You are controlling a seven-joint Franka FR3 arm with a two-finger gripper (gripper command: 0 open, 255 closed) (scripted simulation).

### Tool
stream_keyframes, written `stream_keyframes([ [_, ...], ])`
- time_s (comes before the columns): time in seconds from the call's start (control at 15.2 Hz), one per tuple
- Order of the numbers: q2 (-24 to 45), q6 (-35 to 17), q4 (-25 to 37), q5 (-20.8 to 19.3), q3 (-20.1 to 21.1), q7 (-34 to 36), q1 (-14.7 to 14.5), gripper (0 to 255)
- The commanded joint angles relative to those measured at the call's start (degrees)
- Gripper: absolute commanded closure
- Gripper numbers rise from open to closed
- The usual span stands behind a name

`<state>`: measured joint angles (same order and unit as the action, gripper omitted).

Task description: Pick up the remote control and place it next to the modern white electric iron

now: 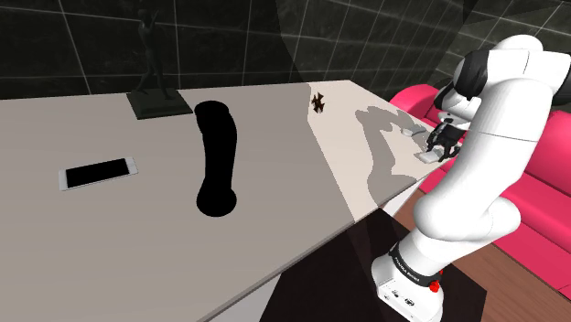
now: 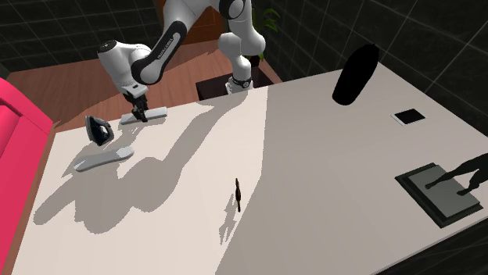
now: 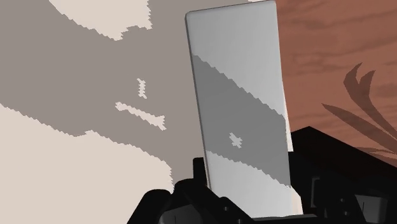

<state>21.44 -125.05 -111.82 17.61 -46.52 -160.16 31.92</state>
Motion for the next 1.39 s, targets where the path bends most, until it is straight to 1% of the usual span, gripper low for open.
stream_keyframes([
  [0.0,0.1,-0.2,-0.1,0.1,0.1,0.0,0.0,255],
  [0.26,0.1,-0.2,-0.1,0.1,0.1,0.0,0.0,255],
  [0.33,0.1,-0.2,-0.1,0.1,0.1,0.0,0.0,0],
  [0.66,0.1,-0.2,-0.1,0.1,0.1,0.0,0.0,0],
  [0.92,-3.9,5.6,2.9,-3.8,-2.1,2.5,-1.8,0],
  [1.32,-3.9,5.6,2.9,-3.8,-2.1,2.5,-1.8,0],
])
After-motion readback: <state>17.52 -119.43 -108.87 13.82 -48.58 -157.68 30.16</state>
